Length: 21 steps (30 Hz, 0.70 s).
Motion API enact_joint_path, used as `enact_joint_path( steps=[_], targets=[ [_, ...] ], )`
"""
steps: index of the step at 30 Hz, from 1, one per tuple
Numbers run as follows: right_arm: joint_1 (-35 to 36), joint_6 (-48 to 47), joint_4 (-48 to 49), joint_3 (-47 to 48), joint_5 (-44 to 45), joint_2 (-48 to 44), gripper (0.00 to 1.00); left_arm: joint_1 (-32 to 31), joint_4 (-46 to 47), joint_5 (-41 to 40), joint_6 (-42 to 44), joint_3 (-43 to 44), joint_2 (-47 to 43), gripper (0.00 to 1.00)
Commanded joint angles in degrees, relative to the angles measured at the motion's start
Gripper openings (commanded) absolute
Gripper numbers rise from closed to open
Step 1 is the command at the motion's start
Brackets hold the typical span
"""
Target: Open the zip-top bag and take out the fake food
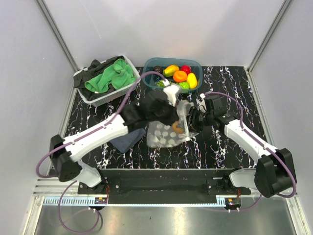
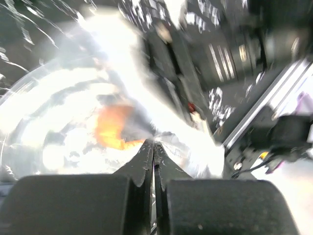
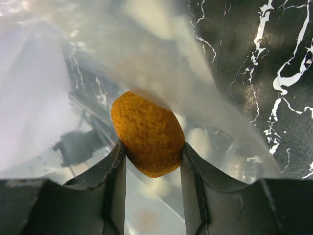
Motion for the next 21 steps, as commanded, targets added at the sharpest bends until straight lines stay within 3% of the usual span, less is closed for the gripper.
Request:
enact_joint_path(
  steps=[1, 9, 14, 21],
  targets=[
    [0.5, -4.65, -1.82, 2.81, 0.14, -2.23, 0.0, 3.53, 2.37, 8.05, -1.8, 0.54, -3.38, 0.0],
    [-0.73, -7.38, -13.15, 15.55, 8.41, -1.54, 0.0, 4.59, 3.95, 12.72, -1.44, -3.06, -3.56, 0.0],
    [-1.78, -11.15, -21.4, 24.23, 14.02, -0.57, 0.0, 4.77, 3.95, 10.97, -1.36, -2.97, -3.65, 0.12],
    [-9.43, -14.5, -20.9, 37.34, 13.51, 8.63, 0.0, 5.91, 2.54, 10.61, -2.33, -4.46, -5.4, 0.13]
  ],
)
